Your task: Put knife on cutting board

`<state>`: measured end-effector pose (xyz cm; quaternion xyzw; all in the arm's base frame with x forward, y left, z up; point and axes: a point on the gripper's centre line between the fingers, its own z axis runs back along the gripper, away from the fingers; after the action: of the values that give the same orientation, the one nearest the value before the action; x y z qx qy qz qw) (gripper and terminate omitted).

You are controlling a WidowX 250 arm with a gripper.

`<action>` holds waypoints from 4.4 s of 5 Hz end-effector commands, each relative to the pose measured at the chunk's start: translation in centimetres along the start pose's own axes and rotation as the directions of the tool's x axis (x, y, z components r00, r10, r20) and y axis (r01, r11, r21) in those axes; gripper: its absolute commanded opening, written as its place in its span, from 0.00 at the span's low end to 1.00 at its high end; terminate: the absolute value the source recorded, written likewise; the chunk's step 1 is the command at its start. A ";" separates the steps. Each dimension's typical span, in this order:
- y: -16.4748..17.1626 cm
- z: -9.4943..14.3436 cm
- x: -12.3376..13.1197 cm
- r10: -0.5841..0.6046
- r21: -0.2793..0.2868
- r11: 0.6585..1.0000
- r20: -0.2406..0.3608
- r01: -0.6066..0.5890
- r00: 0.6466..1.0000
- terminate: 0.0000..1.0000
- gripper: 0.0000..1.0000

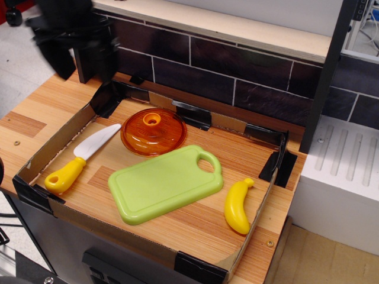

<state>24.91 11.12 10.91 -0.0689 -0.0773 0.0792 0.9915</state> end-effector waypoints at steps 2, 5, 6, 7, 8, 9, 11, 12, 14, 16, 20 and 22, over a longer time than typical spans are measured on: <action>1.4 -0.1 -3.8 0.225 0.114 0.967 0.026 -0.227 0.974 0.00 1.00; 2.6 -4.0 -5.1 0.194 0.159 0.966 0.065 -0.202 0.979 0.00 1.00; 2.7 -4.7 -5.3 0.179 0.147 0.971 0.071 -0.188 0.981 0.00 1.00; 2.7 -5.7 -5.4 0.176 0.173 0.969 0.033 -0.179 0.984 0.00 1.00; 3.0 -6.8 -5.9 0.165 0.211 0.964 0.006 -0.163 0.986 0.00 1.00; 3.3 -7.7 -6.3 0.164 0.243 0.958 -0.019 -0.154 0.986 0.00 1.00; 3.4 -9.5 -6.7 0.144 0.265 0.955 -0.030 -0.131 0.989 0.00 1.00; 3.5 -9.4 -6.7 0.134 0.255 0.958 0.010 -0.132 0.991 0.00 0.00; 3.4 -8.1 -6.1 0.190 0.264 0.946 0.028 -0.191 0.981 0.00 0.00; 2.5 -6.1 -5.8 0.194 0.243 0.946 0.105 -0.215 0.975 0.00 0.00; -4.1 -3.7 -5.8 -0.337 0.266 0.910 0.031 0.318 0.941 0.00 0.00; -5.7 -4.7 -5.5 -0.549 0.208 0.818 0.002 0.537 0.836 0.00 0.00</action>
<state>21.11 3.66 5.38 0.0504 -0.0968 -0.1942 0.9749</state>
